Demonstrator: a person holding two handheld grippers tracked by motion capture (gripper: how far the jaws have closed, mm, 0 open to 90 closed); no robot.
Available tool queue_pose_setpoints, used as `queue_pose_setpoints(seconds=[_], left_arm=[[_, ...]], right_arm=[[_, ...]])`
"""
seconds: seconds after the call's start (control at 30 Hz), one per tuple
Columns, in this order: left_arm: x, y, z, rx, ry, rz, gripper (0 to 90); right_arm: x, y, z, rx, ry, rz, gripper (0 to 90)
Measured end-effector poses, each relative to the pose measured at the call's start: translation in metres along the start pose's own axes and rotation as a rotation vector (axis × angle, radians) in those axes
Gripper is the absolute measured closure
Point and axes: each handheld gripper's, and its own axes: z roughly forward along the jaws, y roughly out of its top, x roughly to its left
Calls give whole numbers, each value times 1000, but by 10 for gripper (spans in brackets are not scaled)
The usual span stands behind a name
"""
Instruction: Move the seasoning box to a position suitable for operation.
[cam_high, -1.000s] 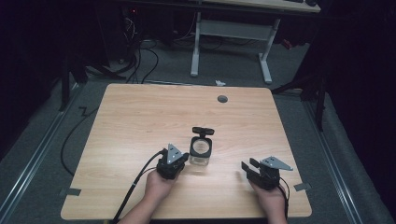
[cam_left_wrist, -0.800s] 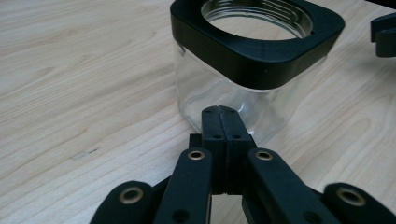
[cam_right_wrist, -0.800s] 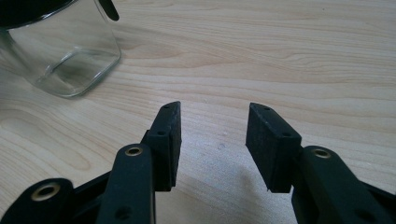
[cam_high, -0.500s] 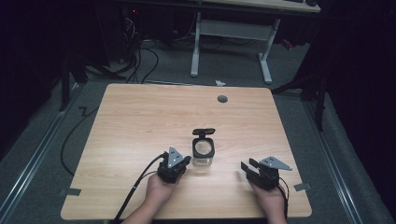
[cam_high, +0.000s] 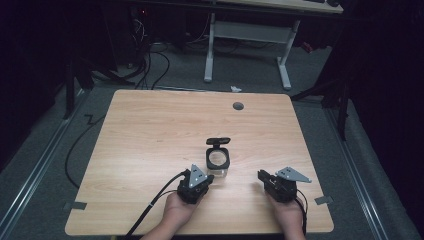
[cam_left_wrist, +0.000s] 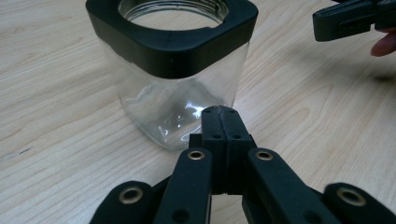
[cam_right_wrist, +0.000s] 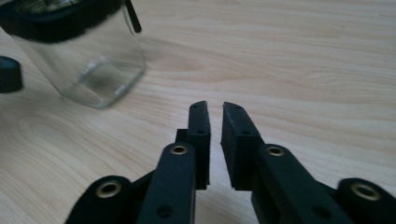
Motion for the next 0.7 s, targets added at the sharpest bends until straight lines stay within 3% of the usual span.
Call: queue_pose_setpoints(seconds=[0.37,0.7], left_arm=[[3,-3,9,-3,-20,-19,900],[-1,-6,13,-4,-19,-5,900]], right_arm=[[3,26,10,-18,21,-8,884],[9,78,32,-61,51,-41,900]])
